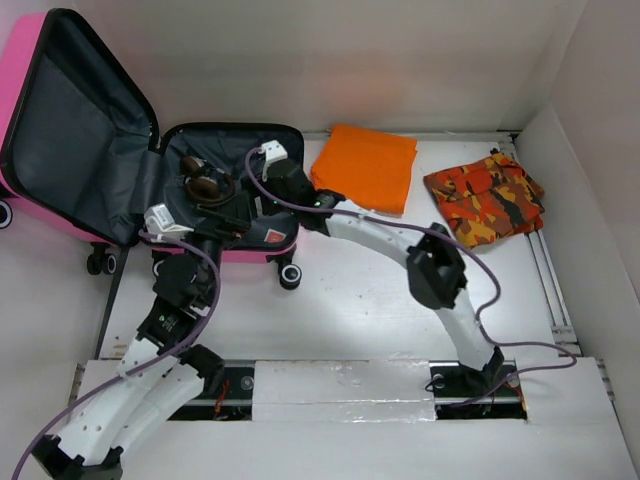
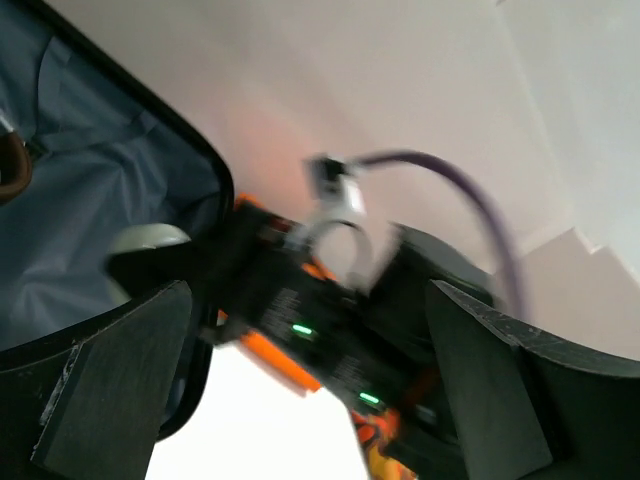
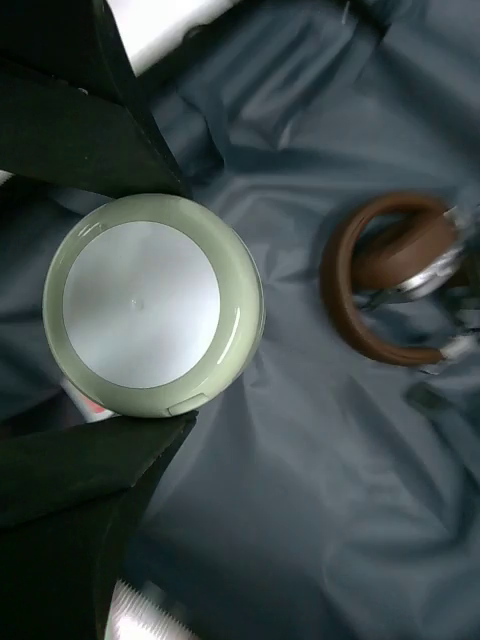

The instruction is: Pack the luggage

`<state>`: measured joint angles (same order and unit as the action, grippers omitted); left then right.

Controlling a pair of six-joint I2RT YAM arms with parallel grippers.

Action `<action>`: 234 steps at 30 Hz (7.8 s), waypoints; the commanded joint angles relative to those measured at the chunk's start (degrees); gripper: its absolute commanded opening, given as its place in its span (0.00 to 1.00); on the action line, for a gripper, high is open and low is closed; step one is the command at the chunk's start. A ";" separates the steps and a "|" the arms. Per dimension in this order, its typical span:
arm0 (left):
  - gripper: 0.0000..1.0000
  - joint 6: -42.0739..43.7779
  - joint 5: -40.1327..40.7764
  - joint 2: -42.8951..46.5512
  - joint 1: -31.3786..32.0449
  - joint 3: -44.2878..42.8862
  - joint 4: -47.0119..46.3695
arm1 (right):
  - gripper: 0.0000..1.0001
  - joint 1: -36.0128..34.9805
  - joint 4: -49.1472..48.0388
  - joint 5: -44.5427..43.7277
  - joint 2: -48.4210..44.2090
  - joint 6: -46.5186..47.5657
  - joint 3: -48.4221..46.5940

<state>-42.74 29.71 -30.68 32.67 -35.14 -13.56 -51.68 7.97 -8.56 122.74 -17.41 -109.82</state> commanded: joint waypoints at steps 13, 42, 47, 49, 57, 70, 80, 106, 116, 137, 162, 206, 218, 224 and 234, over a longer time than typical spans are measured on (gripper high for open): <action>1.00 5.12 -11.94 -11.32 0.29 -3.54 -3.56 | 0.93 7.46 1.79 -5.14 -11.79 0.71 5.79; 0.63 39.49 -13.02 -93.86 3.81 -65.07 25.60 | 0.41 27.68 -15.09 -1.38 -63.59 -9.75 73.87; 0.57 38.44 -13.10 -94.91 3.81 -63.13 25.60 | 0.41 27.69 -15.09 -0.58 -63.59 -9.75 73.87; 0.52 38.43 -14.07 -95.44 3.81 -62.60 25.60 | 0.42 28.21 -15.09 -0.58 -64.11 -9.75 73.87; 0.46 37.20 -17.77 -96.58 4.86 -58.29 24.37 | 0.42 28.74 -15.09 -0.06 -65.43 -9.75 74.40; 0.00 32.20 -23.38 -84.92 7.24 -56.45 21.83 | 0.43 28.74 -15.09 0.47 -65.96 -9.75 74.93; 0.02 23.42 -18.56 -69.18 -3.91 -56.02 21.91 | 0.43 28.74 -15.09 1.00 -67.01 -9.75 74.93; 0.83 12.86 -12.41 -79.64 -20.01 -50.92 19.98 | 0.53 28.74 -15.09 2.23 -65.96 -9.75 74.93; 0.86 11.28 -0.46 -64.07 -1.40 -52.66 18.48 | 0.56 28.74 -15.09 1.17 -67.37 -9.75 74.93; 0.77 -34.51 -4.23 -90.78 11.37 -57.85 14.44 | 0.79 28.74 -3.92 0.65 -86.09 -10.28 77.74; 0.00 -12.30 -11.62 -101.88 18.99 -64.19 8.90 | 0.78 28.74 -4.01 2.67 -84.33 -10.80 77.21; 0.00 -21.33 -2.75 -91.15 6.01 -53.36 20.56 | 0.78 27.69 -2.87 3.28 -86.53 -10.28 76.69; 0.59 -22.38 -7.37 -86.66 6.53 -45.21 17.44 | 0.78 27.69 -4.97 3.99 -83.89 -10.28 76.16; 0.59 -25.63 -10.20 -92.27 7.15 -50.01 16.63 | 0.78 26.54 -5.51 4.51 -83.27 -10.28 75.63; 0.24 -28.54 -10.20 -100.98 7.15 -60.49 19.98 | 0.78 24.87 -5.51 3.99 -84.33 -10.28 74.58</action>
<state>-69.80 19.97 -129.73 39.68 -94.76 2.46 -26.06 5.56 -4.84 39.59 -28.10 -32.42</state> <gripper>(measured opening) 0.271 0.784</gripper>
